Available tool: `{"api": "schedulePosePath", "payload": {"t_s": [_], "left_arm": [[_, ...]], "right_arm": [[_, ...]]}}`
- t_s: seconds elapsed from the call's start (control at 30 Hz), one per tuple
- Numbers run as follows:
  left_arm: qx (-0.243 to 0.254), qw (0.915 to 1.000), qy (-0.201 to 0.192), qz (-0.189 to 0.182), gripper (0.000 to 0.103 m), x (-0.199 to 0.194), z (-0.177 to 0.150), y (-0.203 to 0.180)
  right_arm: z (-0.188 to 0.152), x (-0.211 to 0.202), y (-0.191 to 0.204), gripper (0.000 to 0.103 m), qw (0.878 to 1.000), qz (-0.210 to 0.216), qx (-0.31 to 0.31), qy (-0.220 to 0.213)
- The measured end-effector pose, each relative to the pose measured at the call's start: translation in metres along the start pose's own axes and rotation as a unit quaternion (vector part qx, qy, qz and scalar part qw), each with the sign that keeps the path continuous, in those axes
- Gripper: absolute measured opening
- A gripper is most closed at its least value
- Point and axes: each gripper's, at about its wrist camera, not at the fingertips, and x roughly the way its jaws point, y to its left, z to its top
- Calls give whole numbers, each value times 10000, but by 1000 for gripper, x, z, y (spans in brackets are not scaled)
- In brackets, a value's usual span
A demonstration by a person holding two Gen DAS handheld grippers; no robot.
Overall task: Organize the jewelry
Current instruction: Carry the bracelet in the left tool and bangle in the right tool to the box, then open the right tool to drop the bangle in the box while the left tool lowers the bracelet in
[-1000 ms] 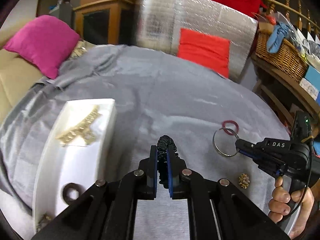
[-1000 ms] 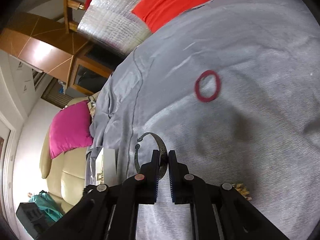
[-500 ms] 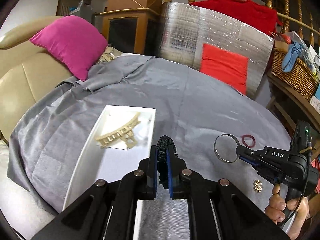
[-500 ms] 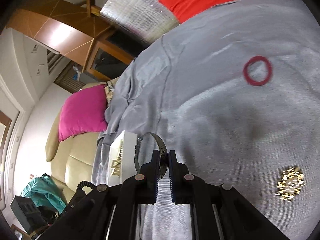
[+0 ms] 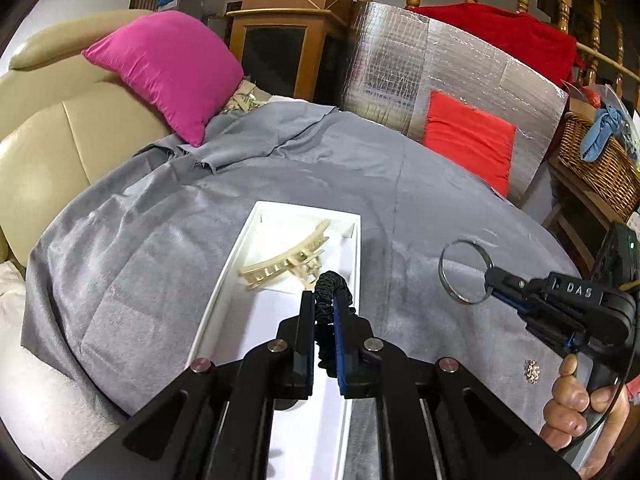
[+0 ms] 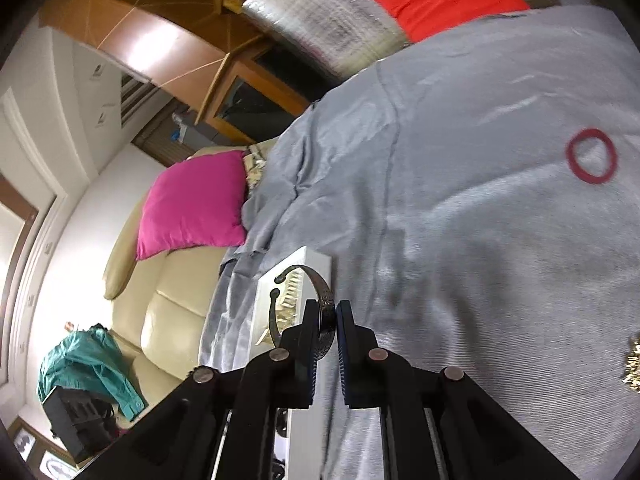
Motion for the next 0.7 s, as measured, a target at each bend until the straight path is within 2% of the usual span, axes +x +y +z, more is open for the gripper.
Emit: {"api": "schedulePosePath", "payload": {"t_s": [0.37,0.53,0.7], "left_arm": [[-214,9993,265,-180,8,-19,-26,46],[-106,9983,431,-387,8,-23,-43,43],[53,9962,708,-500,9,-14,-53,31]], "right_arm": [[-17,29,66,10,9966,59,-706,411],[-32,51,90,10,9923,-34,-1034,679],[-49,86,100,10,9850,-354,-1291,1091]]}}
